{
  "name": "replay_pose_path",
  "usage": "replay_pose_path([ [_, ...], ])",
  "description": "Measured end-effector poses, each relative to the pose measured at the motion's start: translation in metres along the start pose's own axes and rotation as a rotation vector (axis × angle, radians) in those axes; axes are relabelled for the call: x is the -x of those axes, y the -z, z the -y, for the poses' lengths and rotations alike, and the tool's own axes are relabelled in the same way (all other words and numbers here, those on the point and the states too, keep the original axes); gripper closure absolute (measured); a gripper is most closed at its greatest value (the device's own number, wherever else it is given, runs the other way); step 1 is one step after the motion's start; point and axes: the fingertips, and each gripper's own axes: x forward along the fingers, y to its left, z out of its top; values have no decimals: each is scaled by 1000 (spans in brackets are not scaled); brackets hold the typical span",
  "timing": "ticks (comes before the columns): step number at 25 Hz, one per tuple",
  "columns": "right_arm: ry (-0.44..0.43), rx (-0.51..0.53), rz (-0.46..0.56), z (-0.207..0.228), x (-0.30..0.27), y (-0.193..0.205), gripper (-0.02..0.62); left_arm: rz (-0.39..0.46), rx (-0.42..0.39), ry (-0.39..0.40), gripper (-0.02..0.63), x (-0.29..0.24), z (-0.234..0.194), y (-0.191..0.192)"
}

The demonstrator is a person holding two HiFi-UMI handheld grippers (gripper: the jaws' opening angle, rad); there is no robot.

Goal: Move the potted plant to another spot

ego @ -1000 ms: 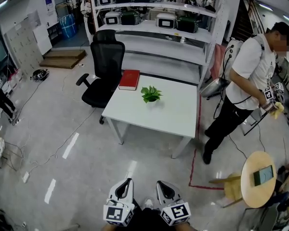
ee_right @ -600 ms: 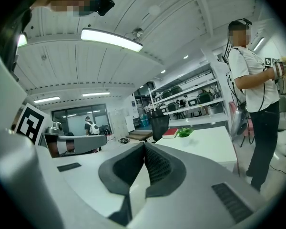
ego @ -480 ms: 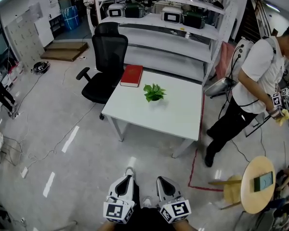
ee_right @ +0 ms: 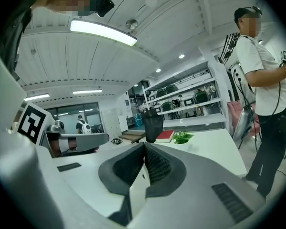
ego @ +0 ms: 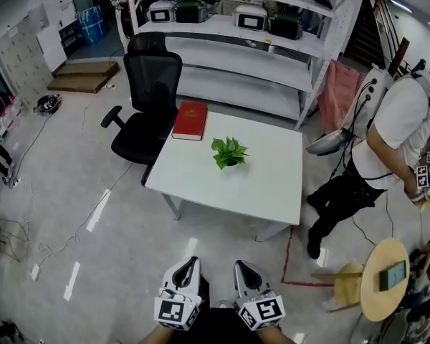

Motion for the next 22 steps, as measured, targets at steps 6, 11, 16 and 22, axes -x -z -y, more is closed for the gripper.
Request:
replay_pose_path([
  [6, 45, 15, -30, 8, -68, -11, 583, -16, 8, 66, 584, -56, -49, -17],
  [11, 93, 9, -25, 12, -123, -26, 583, -69, 8, 136, 584, -96, -85, -22],
  [16, 145, 6, -32, 20, -164, -33, 583, -87, 16, 189, 584, -126, -114, -28],
  [22, 178, 34, -38, 27, -194, -46, 583, -116, 20, 212, 584, -150, -139, -30],
])
